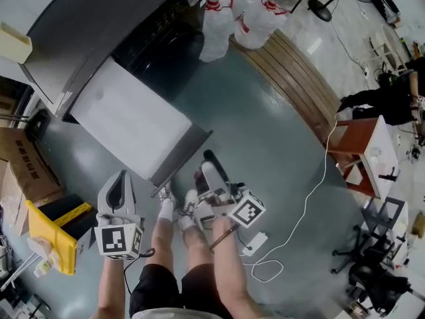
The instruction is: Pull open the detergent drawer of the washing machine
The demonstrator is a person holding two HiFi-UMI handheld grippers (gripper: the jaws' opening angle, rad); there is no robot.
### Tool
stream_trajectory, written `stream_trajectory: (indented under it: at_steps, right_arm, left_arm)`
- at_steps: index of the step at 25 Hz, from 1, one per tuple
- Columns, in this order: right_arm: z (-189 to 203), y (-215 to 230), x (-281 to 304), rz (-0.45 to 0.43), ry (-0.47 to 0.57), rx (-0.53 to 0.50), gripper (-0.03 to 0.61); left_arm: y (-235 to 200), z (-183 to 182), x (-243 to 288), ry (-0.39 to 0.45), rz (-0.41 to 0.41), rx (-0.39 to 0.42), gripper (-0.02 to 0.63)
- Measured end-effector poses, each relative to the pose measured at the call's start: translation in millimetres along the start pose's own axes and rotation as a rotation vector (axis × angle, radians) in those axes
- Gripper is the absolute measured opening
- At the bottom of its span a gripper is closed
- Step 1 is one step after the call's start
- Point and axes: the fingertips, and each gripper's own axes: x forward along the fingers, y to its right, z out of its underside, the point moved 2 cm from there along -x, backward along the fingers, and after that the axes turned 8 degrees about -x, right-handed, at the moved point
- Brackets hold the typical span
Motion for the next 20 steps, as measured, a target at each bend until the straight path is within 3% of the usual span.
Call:
stream_trajectory:
  at_steps: [6,11,20]
  right_arm:
    - [-47.4,-29.6,-12.9,0.105,-0.015,-0.224,0.342]
    - [-84.8,-83.1,-11.8,0.127,-0.019,-0.403,0.344]
    - [-123.0,-210.0,5.3,0.155,-0.079,-0.883,0.333]
  left_arm:
    - [26.3,-31.2,-5.4,0.052,0.047,0.019,0.011]
    - [52.8,-82.4,-13.5,0.121,0.097,0.035,0.011]
    - [82.7,-187.9,-44.8,0.250,0.165,0.097,0.011]
